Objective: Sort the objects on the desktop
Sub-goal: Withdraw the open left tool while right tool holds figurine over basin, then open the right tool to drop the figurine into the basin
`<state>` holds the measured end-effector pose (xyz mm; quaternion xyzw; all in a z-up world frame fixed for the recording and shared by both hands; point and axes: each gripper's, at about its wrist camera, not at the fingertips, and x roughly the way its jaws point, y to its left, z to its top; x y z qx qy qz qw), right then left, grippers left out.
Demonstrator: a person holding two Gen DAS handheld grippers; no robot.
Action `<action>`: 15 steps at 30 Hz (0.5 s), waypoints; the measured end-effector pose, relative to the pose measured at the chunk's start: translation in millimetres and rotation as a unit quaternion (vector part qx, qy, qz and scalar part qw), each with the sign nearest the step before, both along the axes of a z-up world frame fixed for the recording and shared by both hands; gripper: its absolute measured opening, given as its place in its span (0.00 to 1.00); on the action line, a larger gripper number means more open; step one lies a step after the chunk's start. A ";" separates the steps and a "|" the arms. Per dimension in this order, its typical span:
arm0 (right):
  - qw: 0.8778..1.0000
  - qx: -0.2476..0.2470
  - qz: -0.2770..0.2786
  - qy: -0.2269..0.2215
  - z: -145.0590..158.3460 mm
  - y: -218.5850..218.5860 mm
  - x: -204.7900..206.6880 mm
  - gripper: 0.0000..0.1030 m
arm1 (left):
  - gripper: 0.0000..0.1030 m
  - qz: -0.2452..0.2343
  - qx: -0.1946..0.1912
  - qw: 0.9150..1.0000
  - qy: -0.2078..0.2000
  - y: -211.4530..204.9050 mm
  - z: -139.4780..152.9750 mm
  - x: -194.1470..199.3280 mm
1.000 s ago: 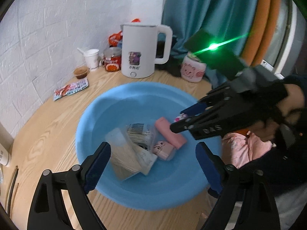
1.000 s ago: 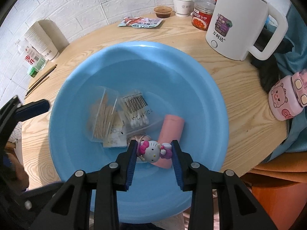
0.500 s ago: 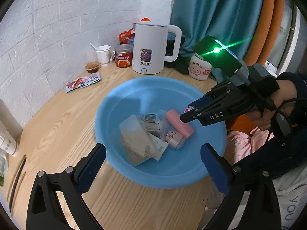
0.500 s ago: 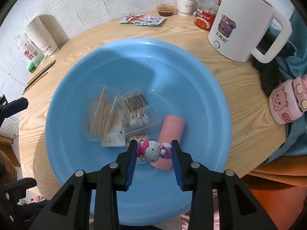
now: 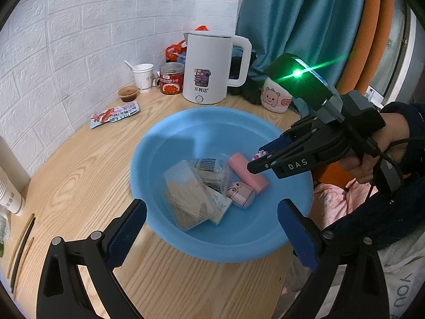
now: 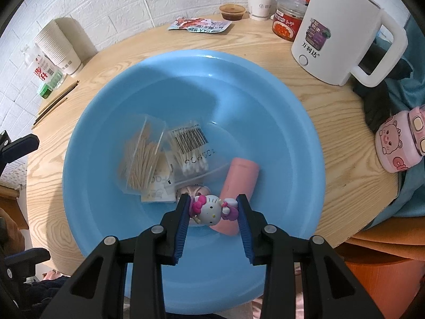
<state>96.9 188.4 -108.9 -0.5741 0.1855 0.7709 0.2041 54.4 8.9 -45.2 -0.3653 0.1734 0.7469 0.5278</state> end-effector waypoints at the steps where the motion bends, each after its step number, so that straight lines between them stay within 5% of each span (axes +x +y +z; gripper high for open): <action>1: 1.000 0.000 -0.001 0.000 -0.1 -0.3 -0.4 0.34 | 0.97 0.000 0.000 1.000 0.000 0.0 -0.2 -0.1; 15: 0.999 -0.024 0.030 -0.027 -22.8 -8.0 1.6 0.35 | 0.97 0.009 -0.004 1.000 -0.005 -1.2 -3.5 -1.0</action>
